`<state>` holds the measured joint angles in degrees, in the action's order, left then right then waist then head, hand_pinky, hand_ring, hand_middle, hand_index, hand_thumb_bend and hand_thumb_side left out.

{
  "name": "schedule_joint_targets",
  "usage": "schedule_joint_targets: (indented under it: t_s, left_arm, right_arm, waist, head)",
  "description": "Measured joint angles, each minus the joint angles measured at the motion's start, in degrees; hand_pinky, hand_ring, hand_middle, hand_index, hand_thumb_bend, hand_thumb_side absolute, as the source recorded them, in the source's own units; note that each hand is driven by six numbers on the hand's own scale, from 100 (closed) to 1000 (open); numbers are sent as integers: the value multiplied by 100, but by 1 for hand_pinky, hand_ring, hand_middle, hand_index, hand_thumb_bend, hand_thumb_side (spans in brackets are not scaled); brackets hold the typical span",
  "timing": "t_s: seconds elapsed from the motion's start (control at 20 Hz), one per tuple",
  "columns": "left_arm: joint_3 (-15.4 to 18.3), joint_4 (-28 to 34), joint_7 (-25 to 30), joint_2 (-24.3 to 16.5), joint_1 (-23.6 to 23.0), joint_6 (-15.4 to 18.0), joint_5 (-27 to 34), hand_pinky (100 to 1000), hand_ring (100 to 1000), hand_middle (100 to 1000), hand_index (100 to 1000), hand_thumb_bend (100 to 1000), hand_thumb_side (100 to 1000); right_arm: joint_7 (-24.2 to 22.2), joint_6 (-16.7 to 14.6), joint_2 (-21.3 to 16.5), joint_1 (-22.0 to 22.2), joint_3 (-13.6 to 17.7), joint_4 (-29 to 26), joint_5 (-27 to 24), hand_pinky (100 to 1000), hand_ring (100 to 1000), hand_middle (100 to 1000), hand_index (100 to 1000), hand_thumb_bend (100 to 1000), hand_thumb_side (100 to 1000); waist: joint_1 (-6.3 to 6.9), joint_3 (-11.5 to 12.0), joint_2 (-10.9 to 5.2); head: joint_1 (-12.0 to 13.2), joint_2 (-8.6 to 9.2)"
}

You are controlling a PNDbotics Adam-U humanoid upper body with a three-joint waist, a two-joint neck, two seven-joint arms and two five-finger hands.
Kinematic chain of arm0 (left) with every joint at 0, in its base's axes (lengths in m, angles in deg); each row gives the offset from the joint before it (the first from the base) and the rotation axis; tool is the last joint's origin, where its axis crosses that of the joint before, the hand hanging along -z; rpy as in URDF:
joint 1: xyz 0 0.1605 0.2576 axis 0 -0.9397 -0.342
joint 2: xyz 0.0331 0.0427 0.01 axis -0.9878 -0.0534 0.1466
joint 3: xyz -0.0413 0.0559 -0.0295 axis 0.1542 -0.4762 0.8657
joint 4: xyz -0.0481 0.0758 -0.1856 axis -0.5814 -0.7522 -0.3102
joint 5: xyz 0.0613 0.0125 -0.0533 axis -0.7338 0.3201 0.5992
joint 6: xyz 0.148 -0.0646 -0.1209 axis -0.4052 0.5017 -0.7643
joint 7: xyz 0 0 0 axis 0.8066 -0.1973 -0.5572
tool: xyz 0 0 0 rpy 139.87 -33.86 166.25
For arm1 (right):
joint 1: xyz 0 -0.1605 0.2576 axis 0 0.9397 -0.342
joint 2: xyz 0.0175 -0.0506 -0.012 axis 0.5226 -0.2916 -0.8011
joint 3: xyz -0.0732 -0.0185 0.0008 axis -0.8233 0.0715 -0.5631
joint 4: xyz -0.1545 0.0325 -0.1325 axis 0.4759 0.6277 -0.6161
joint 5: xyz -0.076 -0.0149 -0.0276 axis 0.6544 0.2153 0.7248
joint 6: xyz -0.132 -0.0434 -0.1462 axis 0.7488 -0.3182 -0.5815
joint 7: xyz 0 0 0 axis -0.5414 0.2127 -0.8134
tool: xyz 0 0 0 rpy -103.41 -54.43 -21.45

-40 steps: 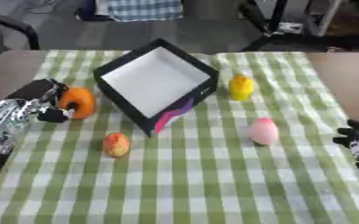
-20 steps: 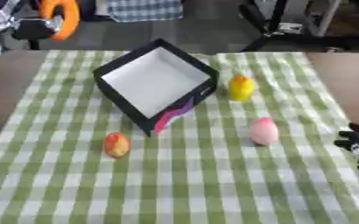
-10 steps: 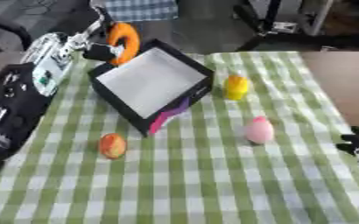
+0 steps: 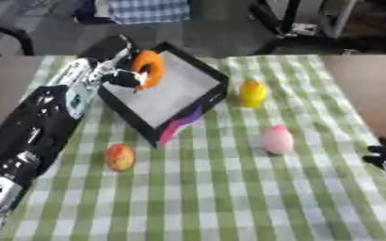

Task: Pick up objects on the table and place them in the box.

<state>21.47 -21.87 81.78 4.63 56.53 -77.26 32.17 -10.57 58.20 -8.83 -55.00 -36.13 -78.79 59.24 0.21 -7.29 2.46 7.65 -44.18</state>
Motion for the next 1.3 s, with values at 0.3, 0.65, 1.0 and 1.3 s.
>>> schedule_joint_targets:
  t_s: [0.3,0.65,1.0,1.3]
  left_arm:
    - [-49,439,230,-200,-111,45,267,753,639,703,949,709,713]
    - [-67,1280,627,-794,-354,258,821,760,635,699,921,566,660]
    - [50,2340,774,-1760,-1239,790,1474,762,628,686,860,502,603]
    - [136,3281,1124,-2223,-2165,850,2052,765,634,690,843,465,577]
  right_arm:
    - [0,0,1,-16,0,0,0,884,714,704,847,100,644]
    - [4,-1,1,-26,6,1,4,884,713,704,847,100,643]
    - [31,-7,1,-29,70,1,24,884,714,704,848,100,643]
    - [81,-10,1,-41,121,1,51,884,714,704,848,100,642]
  waist:
    - [0,65,0]
    - [0,113,0]
    - [2,202,0]
    - [2,293,4]
  head:
    - [-18,0]
    - [-44,0]
    - [-180,0]
    - [-370,0]
